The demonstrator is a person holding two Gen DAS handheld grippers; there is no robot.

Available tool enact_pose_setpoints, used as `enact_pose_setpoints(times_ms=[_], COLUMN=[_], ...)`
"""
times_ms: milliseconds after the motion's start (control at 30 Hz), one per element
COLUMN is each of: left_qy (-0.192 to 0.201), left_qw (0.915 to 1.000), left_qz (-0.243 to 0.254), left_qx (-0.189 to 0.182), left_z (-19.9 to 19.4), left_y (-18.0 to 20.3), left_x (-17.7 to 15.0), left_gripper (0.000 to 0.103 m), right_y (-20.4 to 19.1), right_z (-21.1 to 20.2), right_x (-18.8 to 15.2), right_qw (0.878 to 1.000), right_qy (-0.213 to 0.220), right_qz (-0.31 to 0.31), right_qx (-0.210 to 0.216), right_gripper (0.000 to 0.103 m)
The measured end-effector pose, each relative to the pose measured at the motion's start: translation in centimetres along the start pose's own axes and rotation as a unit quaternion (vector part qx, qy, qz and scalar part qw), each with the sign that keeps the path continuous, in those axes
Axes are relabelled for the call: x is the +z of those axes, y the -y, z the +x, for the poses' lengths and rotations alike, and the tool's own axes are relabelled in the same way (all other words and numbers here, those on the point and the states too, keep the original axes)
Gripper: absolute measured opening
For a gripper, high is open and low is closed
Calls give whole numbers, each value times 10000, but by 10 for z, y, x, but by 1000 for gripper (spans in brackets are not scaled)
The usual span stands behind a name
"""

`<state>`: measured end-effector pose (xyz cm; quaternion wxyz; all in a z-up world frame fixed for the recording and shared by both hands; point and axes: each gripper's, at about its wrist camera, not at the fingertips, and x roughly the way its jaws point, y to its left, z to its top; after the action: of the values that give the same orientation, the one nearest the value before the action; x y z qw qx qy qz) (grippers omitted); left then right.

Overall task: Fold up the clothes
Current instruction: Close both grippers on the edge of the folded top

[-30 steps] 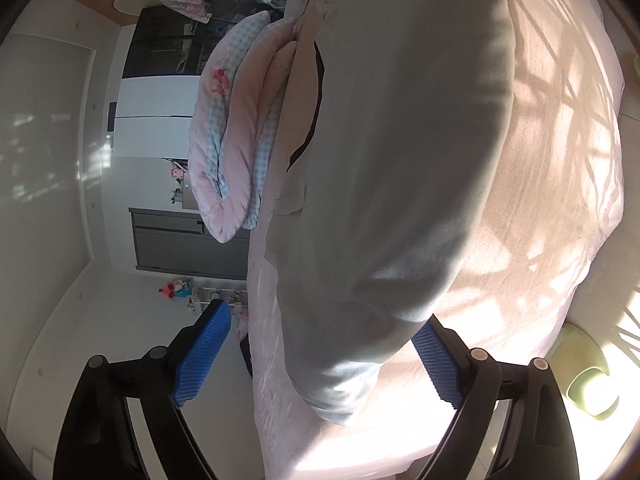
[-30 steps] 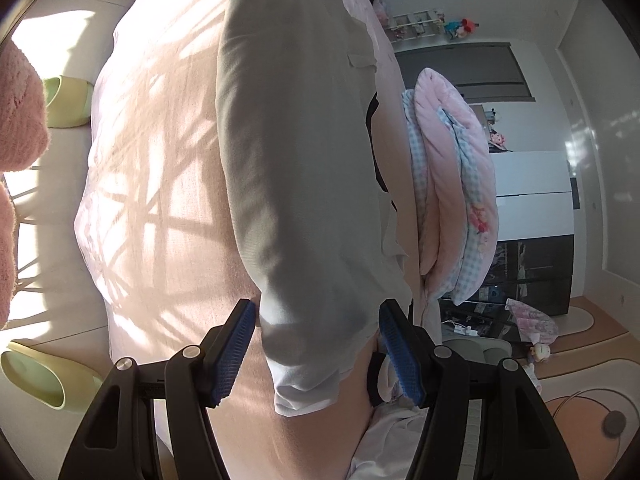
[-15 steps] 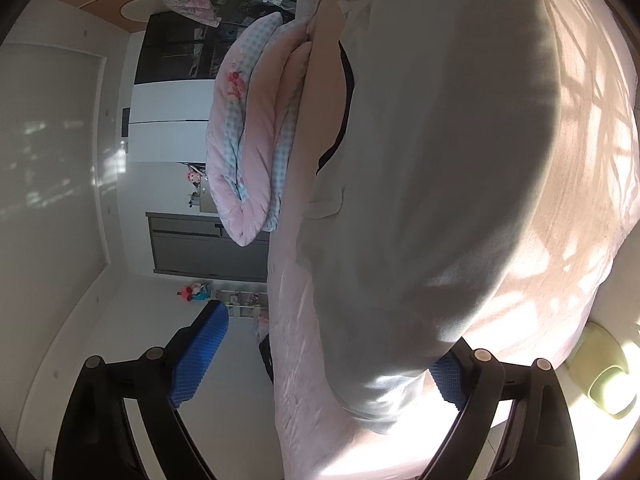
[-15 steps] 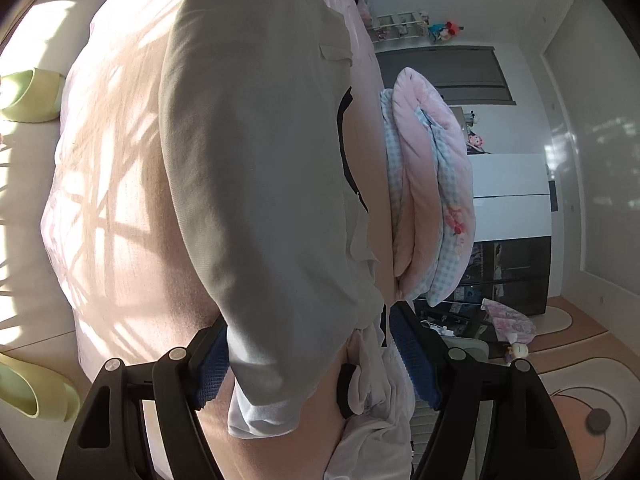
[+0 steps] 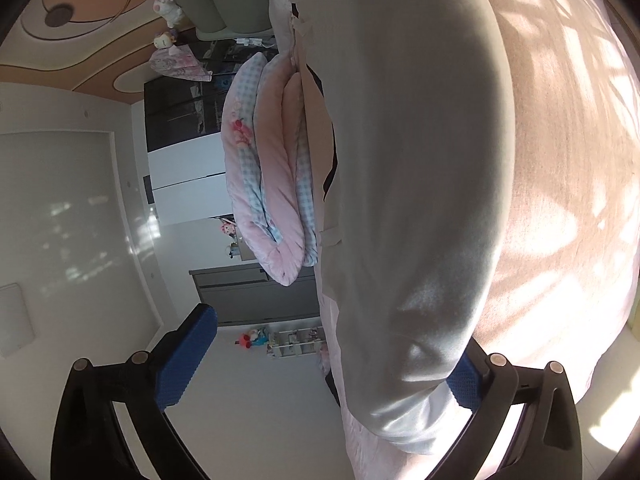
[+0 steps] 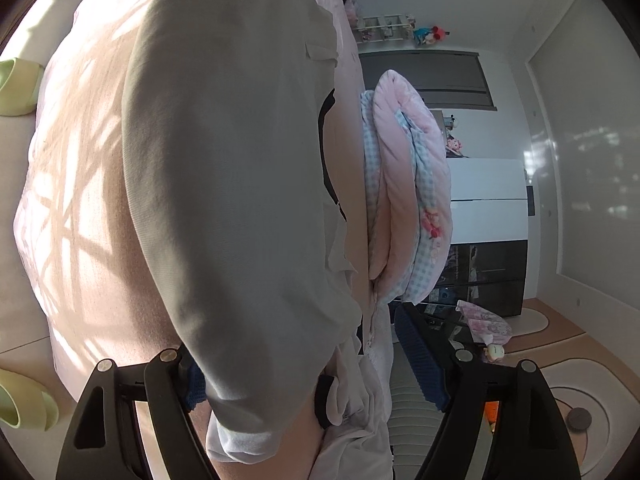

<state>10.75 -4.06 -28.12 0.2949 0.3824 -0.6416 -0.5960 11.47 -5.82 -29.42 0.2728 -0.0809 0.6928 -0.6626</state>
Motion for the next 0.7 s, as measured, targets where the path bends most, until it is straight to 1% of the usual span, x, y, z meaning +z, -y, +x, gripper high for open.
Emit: enact_pose_setpoints(times_ms=[33, 67, 133, 167, 200, 233, 300, 333, 367, 400, 433, 500, 533, 567, 600, 633, 700], left_qy=[-14, 30, 140, 231, 290, 341, 425, 452, 480, 508, 536, 574, 580, 578, 575, 595, 642], left_qw=[10000, 10000, 9997, 9992, 9989, 9986, 9981, 9980, 9977, 9974, 9972, 9975, 9979, 9980, 9978, 9967, 9926], left_qz=[-23, 29, 160, 257, 265, 257, 159, 54, -52, -157, -194, -171, -111, 58, 246, 435, 812], left_qx=[-44, -8, 90, 179, 254, 326, 427, 449, 470, 492, 477, 371, 273, 242, 222, 342, 630], left_z=[0, 0, -2, -4, -6, -7, -10, -11, -12, -13, -14, -17, -19, -21, -22, -23, -24], left_y=[0, 2, 7, 10, 12, 13, 15, 14, 14, 14, 15, 20, 24, 33, 42, 49, 63], left_x=[0, 0, 0, -1, -2, -3, -7, -9, -11, -13, -14, -17, -17, -17, -17, -17, -18], left_gripper=[103, 103, 103, 103, 103, 103, 103, 102, 100, 99, 96, 79, 59, 38, 26, 15, 13], right_y=[-2, -4, -8, -10, -11, -11, -15, -21, -27, -33, -39, -43, -41, -39, -37, -36, -39], right_z=[1, 1, 0, -1, -2, -2, -3, -4, -6, -7, -8, -9, -9, -9, -10, -10, -11], right_x=[1, 1, 1, 1, 0, -1, -3, -4, -4, -4, -4, -4, -4, -5, -5, -6, -7], right_qw=[10000, 9999, 9996, 9995, 9996, 9998, 9998, 9997, 9996, 9994, 9988, 9984, 9988, 9990, 9992, 9992, 9984], right_qy=[22, 43, 97, 127, 140, 114, 90, 109, 127, 144, 158, 160, 161, 178, 195, 215, 266], right_qz=[-54, -108, -187, -219, -219, -150, -58, -131, -204, -306, -454, -522, -449, -393, -337, -323, -483], right_qx=[-60, -120, -163, -164, -123, 10, 188, 161, 135, 77, -48, -167, -135, -94, -53, -32, -78], right_gripper=[79, 79, 79, 77, 69, 64, 43, 38, 28, 22, 21, 20, 20, 20, 20, 20, 20])
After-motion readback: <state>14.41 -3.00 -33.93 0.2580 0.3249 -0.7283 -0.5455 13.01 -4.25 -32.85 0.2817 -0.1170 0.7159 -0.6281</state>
